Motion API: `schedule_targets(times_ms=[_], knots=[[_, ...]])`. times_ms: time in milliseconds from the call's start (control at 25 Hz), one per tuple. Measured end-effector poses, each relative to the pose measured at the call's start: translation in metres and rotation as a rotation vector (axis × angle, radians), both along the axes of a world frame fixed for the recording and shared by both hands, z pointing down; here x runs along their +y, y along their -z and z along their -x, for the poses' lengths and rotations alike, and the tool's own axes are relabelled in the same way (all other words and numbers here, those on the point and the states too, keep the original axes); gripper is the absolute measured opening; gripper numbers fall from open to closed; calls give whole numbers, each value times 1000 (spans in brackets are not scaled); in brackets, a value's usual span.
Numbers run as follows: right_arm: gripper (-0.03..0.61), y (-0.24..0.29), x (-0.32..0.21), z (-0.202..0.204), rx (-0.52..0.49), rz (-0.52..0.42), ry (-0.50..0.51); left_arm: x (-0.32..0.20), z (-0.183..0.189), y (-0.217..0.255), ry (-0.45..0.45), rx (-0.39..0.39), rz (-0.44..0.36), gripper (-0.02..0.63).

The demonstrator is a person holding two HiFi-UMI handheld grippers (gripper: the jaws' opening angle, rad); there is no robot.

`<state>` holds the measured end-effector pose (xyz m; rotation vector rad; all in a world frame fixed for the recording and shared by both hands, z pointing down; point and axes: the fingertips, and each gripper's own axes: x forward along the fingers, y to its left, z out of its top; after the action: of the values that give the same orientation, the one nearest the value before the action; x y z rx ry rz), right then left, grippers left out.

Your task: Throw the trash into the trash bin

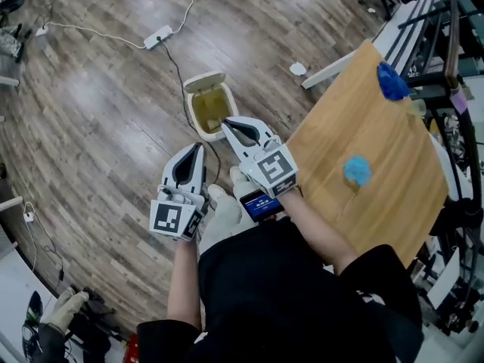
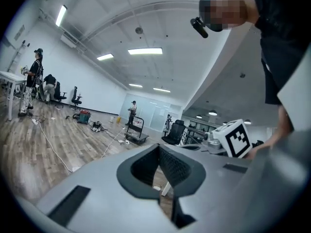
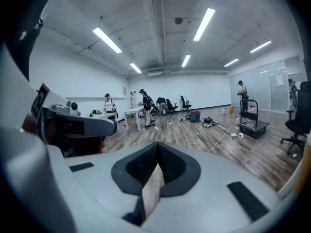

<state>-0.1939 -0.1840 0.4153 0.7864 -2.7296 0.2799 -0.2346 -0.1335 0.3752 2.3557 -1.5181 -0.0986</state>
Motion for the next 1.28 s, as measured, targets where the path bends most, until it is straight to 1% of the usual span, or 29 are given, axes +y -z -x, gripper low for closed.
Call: schedule_targets(times_ms=[120, 200, 280, 400, 480, 640, 680, 800, 960, 1080, 1280], knots=[[-2, 43, 31, -13, -65, -12, 5, 21, -11, 36, 8, 52, -40, 3], [-2, 75, 50, -26, -101, -43, 14, 37, -26, 54, 0, 62, -55, 3], [-2, 112, 58, -32, -158, -87, 19, 42, -34, 74, -17, 37, -87, 3], [-2, 155, 63, -27, -234, -146, 36, 42, -31, 106, -33, -15, -169, 3], [-2, 165, 69, -28, -264, -162, 45, 45, -33, 121, -47, -35, -201, 3], [-2, 179, 75, -31, -278, -178, 55, 53, -45, 133, -126, -102, -244, 3], [-2, 181, 73, -31, -280, -183, 53, 54, -45, 134, -122, -110, -250, 3], [-2, 185, 71, -34, -288, -184, 47, 54, -42, 137, -86, -96, -244, 3], [-2, 186, 74, -37, -293, -185, 49, 55, -44, 137, -97, -97, -257, 3], [-2, 190, 72, -37, -296, -193, 51, 52, -45, 140, -113, -115, -270, 3], [-2, 198, 61, -50, -300, -205, 21, 42, -45, 148, -124, -142, -293, 3]])
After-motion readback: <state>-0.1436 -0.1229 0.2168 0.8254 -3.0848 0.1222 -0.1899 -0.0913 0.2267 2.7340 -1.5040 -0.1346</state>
